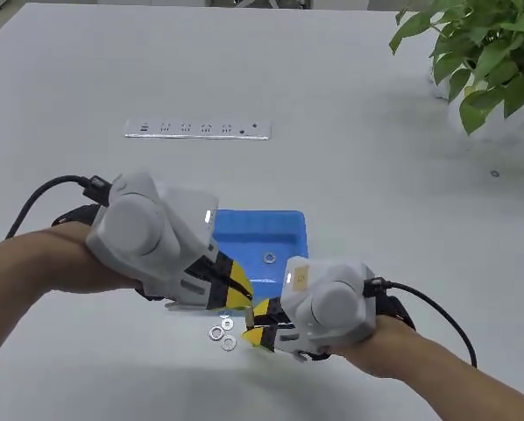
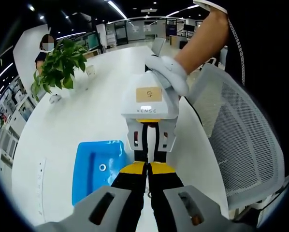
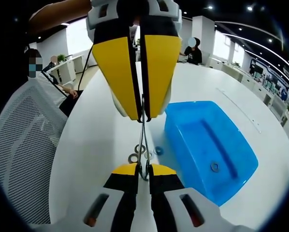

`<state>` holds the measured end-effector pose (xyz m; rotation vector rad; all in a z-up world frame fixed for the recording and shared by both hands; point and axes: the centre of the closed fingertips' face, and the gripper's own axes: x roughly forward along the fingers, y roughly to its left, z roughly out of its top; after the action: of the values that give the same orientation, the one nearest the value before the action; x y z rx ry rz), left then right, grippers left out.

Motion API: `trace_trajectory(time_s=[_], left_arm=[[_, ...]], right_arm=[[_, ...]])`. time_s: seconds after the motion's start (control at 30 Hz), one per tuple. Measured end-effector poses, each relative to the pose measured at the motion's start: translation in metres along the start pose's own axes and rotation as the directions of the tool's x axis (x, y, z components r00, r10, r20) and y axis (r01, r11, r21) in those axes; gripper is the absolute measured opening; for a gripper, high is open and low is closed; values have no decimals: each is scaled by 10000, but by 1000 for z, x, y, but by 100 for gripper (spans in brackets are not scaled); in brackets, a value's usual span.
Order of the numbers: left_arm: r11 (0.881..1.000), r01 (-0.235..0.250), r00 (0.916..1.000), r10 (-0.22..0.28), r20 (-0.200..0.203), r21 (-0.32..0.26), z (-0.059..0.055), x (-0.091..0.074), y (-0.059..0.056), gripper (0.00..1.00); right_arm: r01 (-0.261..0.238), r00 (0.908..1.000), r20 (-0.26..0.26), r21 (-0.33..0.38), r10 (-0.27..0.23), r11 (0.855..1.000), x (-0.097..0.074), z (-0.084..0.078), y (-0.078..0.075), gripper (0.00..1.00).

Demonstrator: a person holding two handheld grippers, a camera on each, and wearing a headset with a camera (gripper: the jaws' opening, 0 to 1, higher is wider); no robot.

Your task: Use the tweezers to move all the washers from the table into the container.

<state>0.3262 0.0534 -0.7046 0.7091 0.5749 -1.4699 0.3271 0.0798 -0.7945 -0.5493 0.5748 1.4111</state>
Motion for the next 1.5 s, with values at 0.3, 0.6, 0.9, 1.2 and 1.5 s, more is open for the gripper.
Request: trace_trajectory(time_s=[0.3, 0.6, 0.9, 1.2, 1.5], left_arm=[[10000, -95, 9999, 95, 48, 7, 6, -6, -1, 5], [9998, -216, 9998, 216, 26, 52, 13, -15, -4, 5], [9992, -372, 9993, 371, 88, 155, 25, -30, -4, 5], [9983, -506, 9987, 503, 107, 294, 36, -41, -4, 5], [9965, -749, 9971, 742, 186, 373, 43, -54, 1, 5]], right_arm=[[79, 10000, 7, -123, -79, 9999, -6, 6, 0, 10], [175, 9998, 36, -273, -175, 9995, -13, 15, 3, 10], [320, 9993, 192, -365, -313, 9988, -25, 30, 4, 10], [492, 9987, 120, -595, -485, 9970, -34, 42, 2, 10], [598, 9981, 168, -834, -586, 9947, -43, 55, -4, 10]])
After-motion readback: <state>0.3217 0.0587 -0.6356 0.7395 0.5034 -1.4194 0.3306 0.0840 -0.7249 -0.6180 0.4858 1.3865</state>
